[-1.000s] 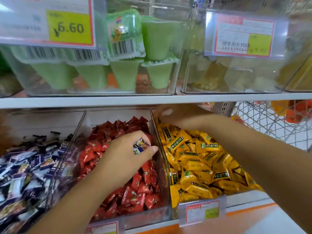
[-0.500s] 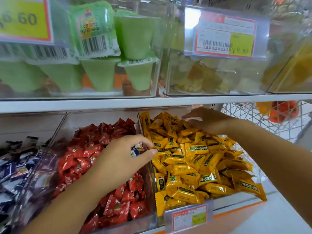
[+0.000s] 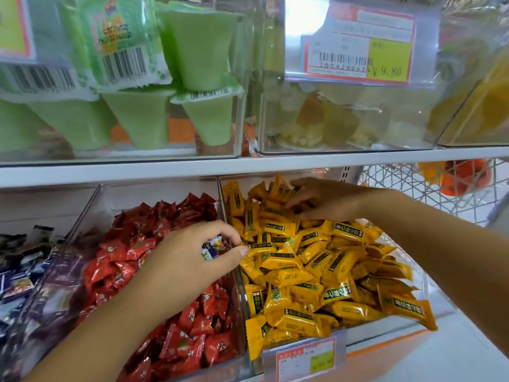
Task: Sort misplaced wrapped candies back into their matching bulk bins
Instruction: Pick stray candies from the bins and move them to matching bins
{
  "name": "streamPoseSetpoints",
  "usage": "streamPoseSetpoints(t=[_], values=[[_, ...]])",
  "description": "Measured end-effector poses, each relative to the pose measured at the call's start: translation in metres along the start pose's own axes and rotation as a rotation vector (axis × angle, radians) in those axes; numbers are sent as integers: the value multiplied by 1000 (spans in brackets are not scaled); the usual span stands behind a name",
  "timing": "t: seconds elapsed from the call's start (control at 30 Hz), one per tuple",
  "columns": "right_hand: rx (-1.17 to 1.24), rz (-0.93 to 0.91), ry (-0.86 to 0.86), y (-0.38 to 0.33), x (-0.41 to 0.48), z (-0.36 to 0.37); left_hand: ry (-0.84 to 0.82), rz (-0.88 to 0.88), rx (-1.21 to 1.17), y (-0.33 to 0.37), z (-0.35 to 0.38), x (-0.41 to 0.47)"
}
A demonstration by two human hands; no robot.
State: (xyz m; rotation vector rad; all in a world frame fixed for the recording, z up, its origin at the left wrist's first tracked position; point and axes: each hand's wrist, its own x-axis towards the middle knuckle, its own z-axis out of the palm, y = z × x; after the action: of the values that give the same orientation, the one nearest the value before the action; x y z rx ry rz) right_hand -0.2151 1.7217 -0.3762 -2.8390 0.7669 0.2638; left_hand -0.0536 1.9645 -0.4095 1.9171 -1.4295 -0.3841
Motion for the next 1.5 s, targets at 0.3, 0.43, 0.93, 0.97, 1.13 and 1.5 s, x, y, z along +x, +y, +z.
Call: streamPoseSetpoints(t=[0.3, 0.43, 0.93, 0.97, 1.13, 1.5], values=[[-27, -244, 57, -76, 5, 8, 9, 27, 20, 1, -1, 3], [-201, -200, 3, -71, 28, 33, 1, 30, 23, 1, -1, 3], [-33, -29, 109, -42, -1, -2, -13, 29, 5, 1, -1, 3], [-59, -71, 113, -55, 5, 1, -13, 30, 4, 1, -1, 3], [32, -100, 251, -84, 32, 8, -15, 26, -9, -1, -1, 2], [-60, -69, 155, -70, 60, 17, -23, 24, -43, -6, 0, 5]])
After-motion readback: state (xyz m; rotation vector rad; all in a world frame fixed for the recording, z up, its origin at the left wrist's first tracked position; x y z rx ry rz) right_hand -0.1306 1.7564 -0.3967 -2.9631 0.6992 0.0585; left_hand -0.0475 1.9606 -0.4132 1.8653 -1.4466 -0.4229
